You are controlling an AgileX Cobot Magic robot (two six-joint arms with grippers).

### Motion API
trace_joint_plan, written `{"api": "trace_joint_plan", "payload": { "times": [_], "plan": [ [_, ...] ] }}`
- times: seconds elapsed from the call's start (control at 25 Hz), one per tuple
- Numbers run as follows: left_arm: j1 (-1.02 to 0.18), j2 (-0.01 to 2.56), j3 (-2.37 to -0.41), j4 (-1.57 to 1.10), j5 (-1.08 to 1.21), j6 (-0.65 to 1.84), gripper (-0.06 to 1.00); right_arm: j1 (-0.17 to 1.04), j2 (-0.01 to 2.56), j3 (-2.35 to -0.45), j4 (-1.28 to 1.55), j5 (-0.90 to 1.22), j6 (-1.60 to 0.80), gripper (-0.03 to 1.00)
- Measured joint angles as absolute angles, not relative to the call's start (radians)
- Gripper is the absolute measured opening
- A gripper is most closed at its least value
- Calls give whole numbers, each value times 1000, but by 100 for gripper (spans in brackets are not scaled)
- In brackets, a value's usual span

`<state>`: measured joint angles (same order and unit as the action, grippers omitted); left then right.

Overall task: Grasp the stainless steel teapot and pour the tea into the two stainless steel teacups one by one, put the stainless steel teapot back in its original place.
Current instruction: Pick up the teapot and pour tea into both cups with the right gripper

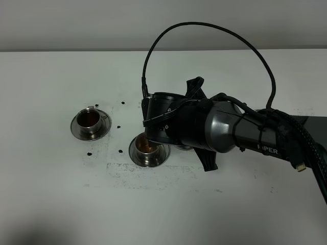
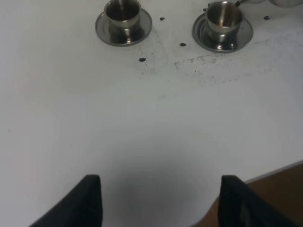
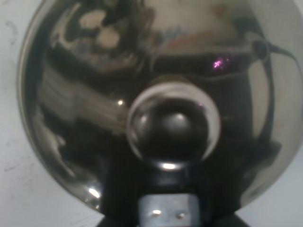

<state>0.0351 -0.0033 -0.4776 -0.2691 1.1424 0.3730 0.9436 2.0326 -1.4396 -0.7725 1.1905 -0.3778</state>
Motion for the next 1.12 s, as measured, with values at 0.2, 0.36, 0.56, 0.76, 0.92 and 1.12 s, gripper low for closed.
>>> {"api": "trace_joint_plan", "payload": {
  "times": [0.2, 0.36, 0.56, 0.76, 0.92, 1.12],
  "plan": [
    [35, -3, -478, -269, 1142, 373, 52, 944, 2033, -1440, -777, 1189, -379, 17],
    [35, -3, -478, -267, 1142, 373, 52, 944, 2033, -1440, -781, 1186, -389, 17],
    [35, -3, -478, -267, 1142, 373, 52, 944, 2033, -1440, -794, 1186, -397, 17],
    [35, -3, -478, -265, 1142, 373, 52, 944, 2033, -1440, -797, 1186, -399, 17],
    [35, -3, -478, -262, 1143, 373, 52, 944, 2033, -1440, -798, 1186, -406, 17],
    [35, -3, -478, -255, 1143, 373, 52, 944, 2033, -1440, -799, 1186, -412, 17]
  ]
}}
